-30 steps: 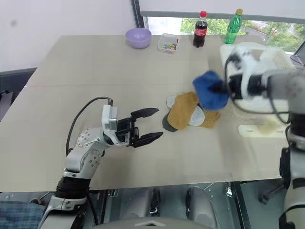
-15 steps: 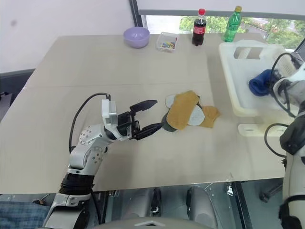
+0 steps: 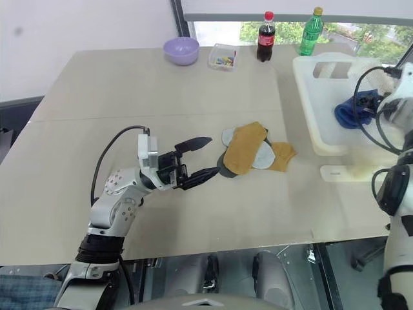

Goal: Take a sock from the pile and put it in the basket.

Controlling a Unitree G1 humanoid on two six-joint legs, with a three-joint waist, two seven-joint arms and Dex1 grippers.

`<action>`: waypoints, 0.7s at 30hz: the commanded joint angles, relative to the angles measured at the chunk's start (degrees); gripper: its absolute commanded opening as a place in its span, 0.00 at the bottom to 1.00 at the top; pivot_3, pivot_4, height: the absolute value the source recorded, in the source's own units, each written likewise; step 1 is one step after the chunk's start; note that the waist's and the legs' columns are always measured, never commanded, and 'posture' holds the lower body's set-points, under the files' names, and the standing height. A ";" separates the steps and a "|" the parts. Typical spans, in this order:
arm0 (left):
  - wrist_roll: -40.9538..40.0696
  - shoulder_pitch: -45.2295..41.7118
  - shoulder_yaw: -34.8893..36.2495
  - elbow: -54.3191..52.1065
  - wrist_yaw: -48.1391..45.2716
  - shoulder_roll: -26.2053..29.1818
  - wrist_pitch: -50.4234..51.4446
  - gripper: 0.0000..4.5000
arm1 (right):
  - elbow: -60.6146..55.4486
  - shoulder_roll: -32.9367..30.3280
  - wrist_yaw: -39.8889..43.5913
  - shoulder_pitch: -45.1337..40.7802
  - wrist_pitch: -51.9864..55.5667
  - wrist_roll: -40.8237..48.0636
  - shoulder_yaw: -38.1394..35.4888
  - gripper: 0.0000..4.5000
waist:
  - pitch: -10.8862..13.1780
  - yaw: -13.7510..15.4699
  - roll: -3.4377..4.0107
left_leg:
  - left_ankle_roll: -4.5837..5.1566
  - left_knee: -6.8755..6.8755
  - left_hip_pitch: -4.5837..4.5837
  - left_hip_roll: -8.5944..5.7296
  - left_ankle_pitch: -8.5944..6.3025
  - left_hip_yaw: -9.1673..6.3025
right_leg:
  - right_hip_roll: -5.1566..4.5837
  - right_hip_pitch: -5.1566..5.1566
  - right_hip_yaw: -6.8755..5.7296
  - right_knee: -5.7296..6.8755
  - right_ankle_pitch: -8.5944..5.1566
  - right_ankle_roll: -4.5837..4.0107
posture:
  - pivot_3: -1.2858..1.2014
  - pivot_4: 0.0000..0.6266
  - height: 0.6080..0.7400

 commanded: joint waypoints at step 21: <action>9.69 28.68 4.61 -17.86 14.54 12.36 6.30 1.00 | -70.20 12.91 41.75 71.98 -22.64 14.85 2.91 0.77 | -0.21 0.90 -0.04 | 0.38 0.63 0.06 -0.05 -0.26 -0.48 | -0.22 0.52 -0.27 -0.06 0.08 0.19 | 0.52 0.24 1.00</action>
